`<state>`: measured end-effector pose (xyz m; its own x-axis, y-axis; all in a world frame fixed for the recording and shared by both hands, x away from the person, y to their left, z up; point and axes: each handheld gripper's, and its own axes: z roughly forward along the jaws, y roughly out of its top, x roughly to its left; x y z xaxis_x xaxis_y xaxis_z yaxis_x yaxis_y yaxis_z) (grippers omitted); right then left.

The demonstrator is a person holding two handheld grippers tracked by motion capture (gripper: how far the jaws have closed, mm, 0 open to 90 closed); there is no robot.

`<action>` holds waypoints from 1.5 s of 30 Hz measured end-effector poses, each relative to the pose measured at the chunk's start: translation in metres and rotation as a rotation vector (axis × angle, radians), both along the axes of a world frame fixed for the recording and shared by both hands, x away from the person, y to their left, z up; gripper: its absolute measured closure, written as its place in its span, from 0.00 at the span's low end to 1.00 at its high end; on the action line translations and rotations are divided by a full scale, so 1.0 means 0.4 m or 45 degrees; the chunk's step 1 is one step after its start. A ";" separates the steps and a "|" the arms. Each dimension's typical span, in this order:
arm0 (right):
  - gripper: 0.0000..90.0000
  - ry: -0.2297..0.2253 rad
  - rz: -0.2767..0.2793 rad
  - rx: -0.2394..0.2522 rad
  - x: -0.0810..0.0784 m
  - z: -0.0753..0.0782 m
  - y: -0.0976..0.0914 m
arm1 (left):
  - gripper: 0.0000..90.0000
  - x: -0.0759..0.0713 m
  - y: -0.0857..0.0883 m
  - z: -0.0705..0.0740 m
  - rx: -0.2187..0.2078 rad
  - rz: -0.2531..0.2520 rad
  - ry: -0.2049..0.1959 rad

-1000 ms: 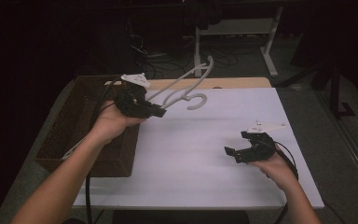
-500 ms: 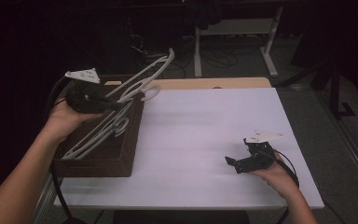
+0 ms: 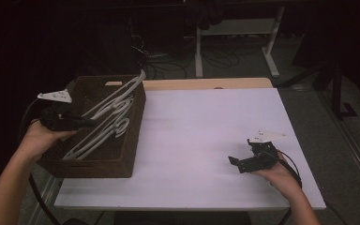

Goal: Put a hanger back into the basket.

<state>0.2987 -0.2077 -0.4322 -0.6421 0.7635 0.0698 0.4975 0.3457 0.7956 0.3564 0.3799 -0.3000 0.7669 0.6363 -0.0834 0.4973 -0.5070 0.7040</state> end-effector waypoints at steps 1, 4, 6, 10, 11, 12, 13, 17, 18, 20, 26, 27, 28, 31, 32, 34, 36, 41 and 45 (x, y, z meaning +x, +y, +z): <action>0.00 -0.001 0.000 -0.001 0.000 0.000 0.000 | 0.90 -0.004 0.009 -0.003 -0.001 0.012 0.001; 0.00 -0.002 0.000 -0.002 0.001 0.000 0.001 | 0.91 -0.010 0.034 -0.018 -0.003 0.037 0.018; 0.00 -0.001 0.000 -0.003 0.001 0.000 0.001 | 0.91 -0.012 0.044 -0.029 0.003 0.051 0.029; 0.00 0.005 -0.002 -0.001 0.003 -0.002 0.001 | 0.90 -0.002 0.054 -0.057 0.018 0.078 0.059; 0.00 0.005 -0.002 -0.002 0.003 -0.002 0.000 | 0.90 0.005 0.054 -0.069 0.026 0.086 0.075; 0.00 0.005 -0.003 -0.003 0.003 -0.002 0.000 | 0.90 0.009 0.054 -0.077 0.032 0.090 0.084; 0.00 0.004 -0.003 -0.003 0.003 -0.001 0.000 | 0.90 0.017 0.054 -0.089 0.045 0.095 0.103; 0.00 0.004 -0.007 0.002 0.001 0.000 -0.002 | 0.77 0.034 0.061 -0.123 0.028 0.107 0.149; 0.00 0.005 -0.007 0.002 0.001 -0.001 -0.003 | 0.65 0.035 0.063 -0.125 0.023 0.117 0.146; 0.00 0.004 -0.007 0.004 0.002 0.000 -0.005 | 0.54 0.033 0.070 -0.121 0.007 0.137 0.112; 0.00 -0.005 -0.004 0.006 0.002 0.006 -0.004 | 0.35 0.021 0.071 -0.099 -0.054 0.143 0.044; 0.00 -0.007 -0.002 0.008 0.001 0.007 -0.004 | 0.33 0.017 0.065 -0.092 -0.076 0.142 0.039; 0.00 -0.006 -0.002 0.013 0.000 0.008 -0.003 | 0.31 0.012 0.058 -0.085 -0.101 0.131 0.024; 0.00 -0.011 0.007 0.012 -0.001 0.014 -0.003 | 0.24 -0.005 0.023 -0.061 -0.162 0.091 -0.026; 0.00 -0.012 0.008 0.016 -0.001 0.016 -0.002 | 0.23 -0.011 0.008 -0.053 -0.176 0.079 -0.049; 0.00 -0.012 0.015 0.023 -0.003 0.023 -0.001 | 0.18 -0.020 -0.022 -0.042 -0.202 0.053 -0.079; 0.00 -0.016 0.028 0.030 -0.006 0.031 0.000 | 0.15 -0.030 -0.055 -0.032 -0.213 0.026 -0.110; 0.00 -0.034 0.064 0.050 -0.016 0.064 0.002 | 0.10 -0.055 -0.130 -0.026 -0.285 -0.025 -0.162; 0.00 -0.051 0.093 0.075 -0.021 0.097 0.002 | 0.04 -0.073 -0.191 -0.041 -0.295 -0.075 -0.177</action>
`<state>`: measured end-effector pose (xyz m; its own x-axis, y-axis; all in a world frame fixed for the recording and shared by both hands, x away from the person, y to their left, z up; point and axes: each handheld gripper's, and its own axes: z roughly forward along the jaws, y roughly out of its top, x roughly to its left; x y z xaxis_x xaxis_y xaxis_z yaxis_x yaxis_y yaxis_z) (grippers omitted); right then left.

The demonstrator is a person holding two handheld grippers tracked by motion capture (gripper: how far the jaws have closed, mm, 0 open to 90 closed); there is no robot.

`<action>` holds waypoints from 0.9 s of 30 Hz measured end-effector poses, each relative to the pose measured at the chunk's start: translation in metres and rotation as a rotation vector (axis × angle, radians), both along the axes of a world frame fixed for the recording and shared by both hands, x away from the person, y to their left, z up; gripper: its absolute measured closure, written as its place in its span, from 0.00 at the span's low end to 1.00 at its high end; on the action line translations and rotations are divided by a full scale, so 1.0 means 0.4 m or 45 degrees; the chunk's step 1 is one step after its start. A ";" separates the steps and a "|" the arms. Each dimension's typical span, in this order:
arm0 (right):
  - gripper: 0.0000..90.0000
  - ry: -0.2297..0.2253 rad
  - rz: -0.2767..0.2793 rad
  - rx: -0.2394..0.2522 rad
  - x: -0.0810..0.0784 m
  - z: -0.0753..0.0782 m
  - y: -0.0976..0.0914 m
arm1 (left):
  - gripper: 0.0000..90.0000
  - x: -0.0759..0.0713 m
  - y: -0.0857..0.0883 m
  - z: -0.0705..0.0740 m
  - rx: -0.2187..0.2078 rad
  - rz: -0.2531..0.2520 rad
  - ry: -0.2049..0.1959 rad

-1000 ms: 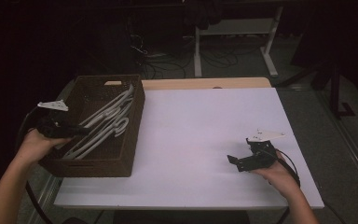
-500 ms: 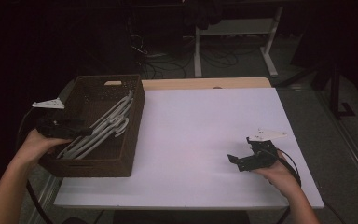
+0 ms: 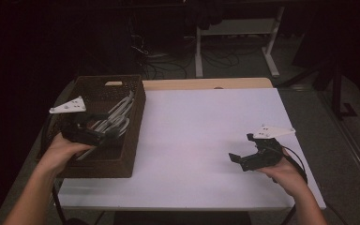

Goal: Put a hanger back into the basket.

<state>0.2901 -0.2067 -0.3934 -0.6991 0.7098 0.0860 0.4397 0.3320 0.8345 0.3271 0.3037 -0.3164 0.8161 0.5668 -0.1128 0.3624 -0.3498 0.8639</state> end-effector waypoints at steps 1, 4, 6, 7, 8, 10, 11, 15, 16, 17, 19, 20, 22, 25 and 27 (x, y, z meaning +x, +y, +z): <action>0.00 -0.005 0.007 0.005 -0.001 0.008 0.000 | 0.03 -0.004 -0.014 -0.005 0.000 -0.010 -0.005; 0.00 -0.014 0.019 0.011 -0.003 0.029 0.002 | 0.02 -0.012 -0.045 -0.018 0.005 -0.031 -0.014; 0.00 -0.018 0.026 0.017 -0.003 0.040 0.003 | 0.00 -0.013 -0.060 -0.026 0.003 -0.047 -0.008; 0.00 -0.019 0.029 0.016 -0.002 0.044 0.003 | 0.00 -0.014 -0.066 -0.029 0.005 -0.055 -0.010; 0.00 -0.016 0.029 0.015 -0.001 0.048 0.003 | 0.00 -0.016 -0.071 -0.033 0.001 -0.064 -0.013; 0.00 -0.016 0.035 0.010 0.003 0.053 0.004 | 0.00 -0.018 -0.078 -0.040 -0.009 -0.082 -0.014; 0.00 -0.013 0.038 0.006 0.005 0.056 0.004 | 0.00 -0.019 -0.082 -0.044 -0.011 -0.092 -0.008; 0.00 -0.004 0.045 -0.001 0.012 0.060 0.005 | 0.00 -0.019 -0.088 -0.064 -0.003 -0.116 0.010; 0.00 -0.002 0.048 -0.002 0.013 0.061 0.006 | 0.00 -0.019 -0.088 -0.068 -0.014 -0.125 0.016; 0.00 -0.002 0.052 -0.003 0.013 0.061 0.007 | 0.00 -0.020 -0.088 -0.073 -0.020 -0.123 0.021; 0.00 -0.001 0.054 -0.006 0.015 0.060 0.008 | 0.00 -0.020 -0.088 -0.080 -0.027 -0.130 0.028; 0.00 0.000 0.055 -0.007 0.015 0.059 0.008 | 0.00 -0.021 -0.089 -0.082 -0.027 -0.126 0.028; 0.00 0.001 0.051 -0.005 0.017 0.059 0.008 | 0.00 -0.021 -0.088 -0.081 -0.032 -0.128 0.021; 0.00 -0.001 0.050 -0.004 0.019 0.059 0.006 | 0.00 -0.021 -0.087 -0.083 -0.039 -0.129 0.024; 0.00 -0.002 0.051 -0.004 0.019 0.059 0.006 | 0.00 -0.021 -0.087 -0.083 -0.039 -0.129 0.024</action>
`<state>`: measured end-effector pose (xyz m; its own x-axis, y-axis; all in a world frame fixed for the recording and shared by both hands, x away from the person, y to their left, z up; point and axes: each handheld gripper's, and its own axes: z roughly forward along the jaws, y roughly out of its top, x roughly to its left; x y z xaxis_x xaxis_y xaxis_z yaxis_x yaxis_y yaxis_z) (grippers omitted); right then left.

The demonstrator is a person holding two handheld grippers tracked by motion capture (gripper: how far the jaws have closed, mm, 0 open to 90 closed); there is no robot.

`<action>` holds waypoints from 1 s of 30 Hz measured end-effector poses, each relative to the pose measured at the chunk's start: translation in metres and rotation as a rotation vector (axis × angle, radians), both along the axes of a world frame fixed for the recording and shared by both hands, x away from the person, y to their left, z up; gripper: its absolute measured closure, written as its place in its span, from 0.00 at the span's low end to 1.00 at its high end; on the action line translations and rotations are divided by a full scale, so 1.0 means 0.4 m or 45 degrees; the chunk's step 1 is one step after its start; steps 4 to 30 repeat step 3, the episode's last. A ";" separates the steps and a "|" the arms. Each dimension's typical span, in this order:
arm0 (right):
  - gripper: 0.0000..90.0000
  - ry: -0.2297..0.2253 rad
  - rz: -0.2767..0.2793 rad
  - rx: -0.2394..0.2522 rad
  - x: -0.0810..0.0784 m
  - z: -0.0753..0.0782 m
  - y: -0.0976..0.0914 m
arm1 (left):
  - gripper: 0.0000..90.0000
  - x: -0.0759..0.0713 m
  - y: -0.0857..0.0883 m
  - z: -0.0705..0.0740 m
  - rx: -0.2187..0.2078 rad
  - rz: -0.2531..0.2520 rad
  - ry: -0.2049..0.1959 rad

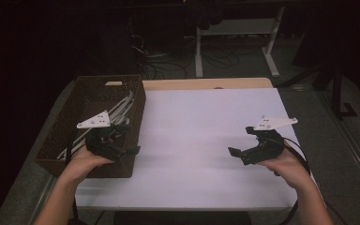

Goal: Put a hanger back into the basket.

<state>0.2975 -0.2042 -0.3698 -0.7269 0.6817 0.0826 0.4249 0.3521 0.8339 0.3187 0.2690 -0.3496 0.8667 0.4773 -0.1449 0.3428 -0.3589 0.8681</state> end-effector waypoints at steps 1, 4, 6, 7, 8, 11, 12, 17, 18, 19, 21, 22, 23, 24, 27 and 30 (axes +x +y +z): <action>0.00 0.000 0.001 0.000 0.000 0.000 0.000 | 0.00 0.000 0.001 -0.001 0.001 -0.003 -0.001; 0.00 0.000 0.000 0.002 0.000 -0.002 -0.001 | 0.00 0.001 0.001 -0.002 0.000 -0.005 0.002; 0.00 0.000 0.000 0.002 0.000 -0.002 -0.001 | 0.00 0.001 0.001 -0.002 0.000 -0.005 0.002; 0.00 0.000 0.000 0.002 0.000 -0.002 -0.001 | 0.00 0.001 0.001 -0.002 0.000 -0.005 0.002; 0.00 0.000 0.000 0.002 0.000 -0.002 -0.001 | 0.00 0.001 0.001 -0.002 0.000 -0.005 0.002; 0.00 0.000 0.000 0.002 0.000 -0.002 -0.001 | 0.00 0.001 0.001 -0.002 0.000 -0.005 0.002; 0.00 0.000 0.000 0.002 0.000 -0.002 -0.001 | 0.00 0.001 0.001 -0.002 0.000 -0.005 0.002; 0.00 0.000 0.000 0.002 0.000 -0.002 -0.001 | 0.00 0.001 0.001 -0.002 0.000 -0.005 0.002; 0.00 0.000 0.000 0.002 0.000 -0.002 -0.001 | 0.00 0.001 0.001 -0.002 0.000 -0.005 0.002; 0.00 0.000 0.000 0.002 0.000 -0.002 -0.001 | 0.00 0.001 0.001 -0.002 0.000 -0.005 0.002; 0.00 0.000 0.000 0.002 0.000 -0.002 -0.001 | 0.00 0.001 0.001 -0.002 0.000 -0.005 0.002; 0.00 0.000 0.000 0.002 0.000 -0.002 -0.001 | 0.00 0.001 0.001 -0.002 0.000 -0.005 0.002; 0.00 0.000 0.000 0.002 0.000 -0.002 -0.001 | 0.00 0.001 0.001 -0.002 0.000 -0.005 0.002; 0.00 0.000 0.000 0.002 0.000 -0.002 -0.001 | 0.00 0.001 0.001 -0.002 0.000 -0.005 0.002; 0.00 0.000 0.000 0.002 0.000 -0.002 -0.001 | 0.00 0.001 0.001 -0.002 0.000 -0.005 0.002; 0.00 0.000 0.000 0.002 0.000 -0.002 -0.001 | 0.00 0.001 0.001 -0.002 0.000 -0.005 0.002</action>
